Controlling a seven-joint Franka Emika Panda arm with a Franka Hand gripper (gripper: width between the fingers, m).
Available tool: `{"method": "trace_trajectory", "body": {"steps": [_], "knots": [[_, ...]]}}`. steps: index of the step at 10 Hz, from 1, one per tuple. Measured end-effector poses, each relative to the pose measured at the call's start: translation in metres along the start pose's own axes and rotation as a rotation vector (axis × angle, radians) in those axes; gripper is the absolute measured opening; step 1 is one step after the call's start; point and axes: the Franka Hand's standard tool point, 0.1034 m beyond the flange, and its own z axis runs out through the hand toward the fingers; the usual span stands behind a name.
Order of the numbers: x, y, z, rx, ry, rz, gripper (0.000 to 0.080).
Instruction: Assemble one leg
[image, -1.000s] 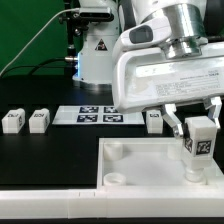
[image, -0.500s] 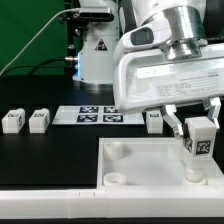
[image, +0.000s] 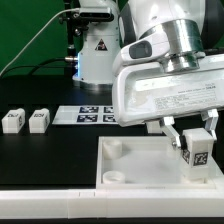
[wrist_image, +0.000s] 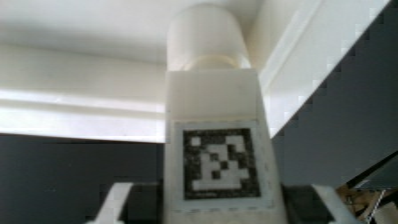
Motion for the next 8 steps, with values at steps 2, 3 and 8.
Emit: {"method": "trace_trajectory", "body": {"steps": [2,3,8], "knots": [[0.0003,0.0002,0.0000,0.000,0.000,0.000,0.0294],[-0.0023,-0.0002,0.0012,0.002,-0.013,0.000,0.0342],[-0.0029,-0.0002,0.0014,0.002,-0.014,0.000,0.0649]]}}
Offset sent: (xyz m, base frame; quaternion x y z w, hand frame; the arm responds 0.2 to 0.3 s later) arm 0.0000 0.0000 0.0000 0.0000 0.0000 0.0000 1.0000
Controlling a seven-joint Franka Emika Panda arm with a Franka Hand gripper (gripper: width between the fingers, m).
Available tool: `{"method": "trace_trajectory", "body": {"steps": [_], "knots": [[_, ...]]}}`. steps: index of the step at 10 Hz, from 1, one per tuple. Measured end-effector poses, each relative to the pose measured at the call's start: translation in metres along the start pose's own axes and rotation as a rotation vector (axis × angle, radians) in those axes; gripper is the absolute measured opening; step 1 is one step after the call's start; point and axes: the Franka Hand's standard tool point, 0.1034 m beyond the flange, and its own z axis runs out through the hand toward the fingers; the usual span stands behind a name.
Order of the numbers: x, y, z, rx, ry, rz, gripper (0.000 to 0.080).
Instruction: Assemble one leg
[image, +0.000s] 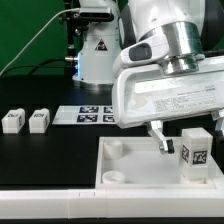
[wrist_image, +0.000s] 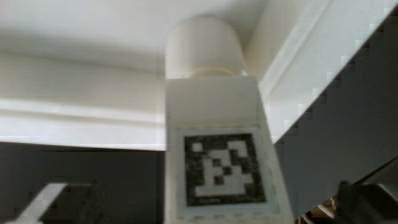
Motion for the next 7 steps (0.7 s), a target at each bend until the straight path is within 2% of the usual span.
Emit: {"method": "trace_trajectory", "body": {"steps": [3,4,5,6,7], "knots": [[0.000,0.000,0.000,0.000,-0.002,0.000,0.0649],[-0.004,-0.001,-0.002,0.011,-0.082,0.005,0.0649],[0.007,0.001,-0.012,0.008,-0.082,0.005,0.0649],[0.010,0.000,-0.015,0.013,-0.111,0.003,0.0649],[0.004,-0.006,-0.015,0.037,-0.235,0.016,0.0649]]}}
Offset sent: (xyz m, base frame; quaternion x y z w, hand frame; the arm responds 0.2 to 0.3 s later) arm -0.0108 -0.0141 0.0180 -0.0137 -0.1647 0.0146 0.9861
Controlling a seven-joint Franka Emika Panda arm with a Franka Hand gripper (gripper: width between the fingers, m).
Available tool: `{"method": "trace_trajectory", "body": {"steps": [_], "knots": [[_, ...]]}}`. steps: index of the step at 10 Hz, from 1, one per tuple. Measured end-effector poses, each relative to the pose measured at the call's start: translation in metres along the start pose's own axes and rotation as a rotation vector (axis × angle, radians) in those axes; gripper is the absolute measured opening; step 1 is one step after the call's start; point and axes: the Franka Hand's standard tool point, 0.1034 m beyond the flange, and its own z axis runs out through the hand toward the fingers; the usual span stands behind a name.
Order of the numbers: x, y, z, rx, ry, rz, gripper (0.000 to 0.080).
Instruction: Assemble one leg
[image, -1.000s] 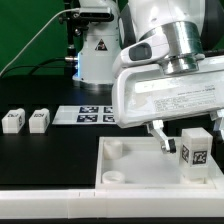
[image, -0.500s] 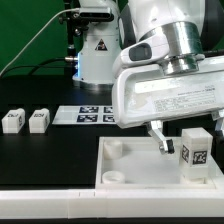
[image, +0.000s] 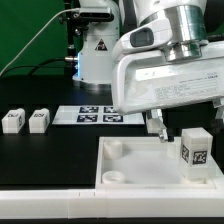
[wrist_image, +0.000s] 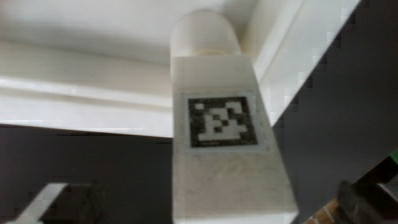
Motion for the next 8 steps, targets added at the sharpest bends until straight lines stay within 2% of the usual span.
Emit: {"method": "trace_trajectory", "body": {"steps": [2,4,6,8], "knots": [[0.005,-0.003,-0.004,0.042,-0.237,0.000,0.0649],[0.013,-0.002,0.000,0.075,-0.376,0.007,0.0649],[0.017,0.009,0.007,0.068,-0.346,0.011,0.0649],[0.018,0.007,0.011,0.065,-0.332,0.011,0.0649]]}}
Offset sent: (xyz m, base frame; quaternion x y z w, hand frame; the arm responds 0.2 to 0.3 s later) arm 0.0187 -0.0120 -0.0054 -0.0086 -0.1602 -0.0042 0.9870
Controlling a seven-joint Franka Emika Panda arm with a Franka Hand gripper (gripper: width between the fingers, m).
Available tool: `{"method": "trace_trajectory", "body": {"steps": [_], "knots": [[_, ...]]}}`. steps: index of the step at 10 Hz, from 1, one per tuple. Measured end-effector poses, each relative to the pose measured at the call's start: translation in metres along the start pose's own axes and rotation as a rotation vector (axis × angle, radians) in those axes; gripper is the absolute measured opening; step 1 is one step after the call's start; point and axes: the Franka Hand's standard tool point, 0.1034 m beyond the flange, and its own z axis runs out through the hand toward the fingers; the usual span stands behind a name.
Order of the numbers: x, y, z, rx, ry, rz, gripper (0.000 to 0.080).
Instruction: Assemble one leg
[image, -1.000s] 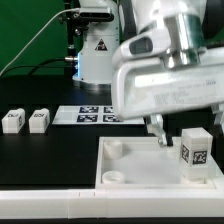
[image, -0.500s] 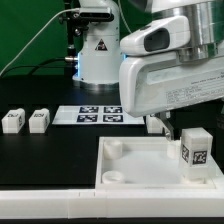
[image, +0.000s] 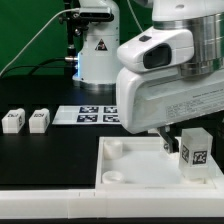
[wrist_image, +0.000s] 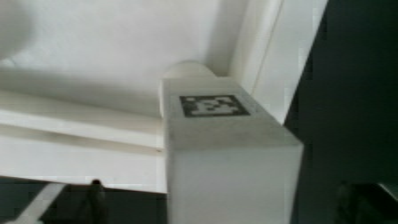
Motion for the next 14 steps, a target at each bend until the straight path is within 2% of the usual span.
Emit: {"method": "trace_trajectory", "body": {"steps": [1,2,3,4,5,7,10,13,14], "knots": [[0.000,0.000,0.000,0.000,0.000,0.000,0.0649],[0.000,0.000,0.000,0.000,0.000,0.000,0.0521],[0.000,-0.001,0.000,0.002,0.000,0.035,0.0341],[0.000,0.000,0.000,0.001,0.001,0.031,0.0300],[0.000,0.000,0.000,0.001,0.001,0.074,0.0300],[0.000,0.003,0.000,-0.001,0.004,0.327,0.0300],[-0.004,0.007,-0.001,0.019,0.117,0.859,0.0300],[-0.007,0.013,0.000,0.096,0.139,1.390,0.0301],[-0.007,0.013,0.000,0.109,0.121,1.510,0.0301]]}}
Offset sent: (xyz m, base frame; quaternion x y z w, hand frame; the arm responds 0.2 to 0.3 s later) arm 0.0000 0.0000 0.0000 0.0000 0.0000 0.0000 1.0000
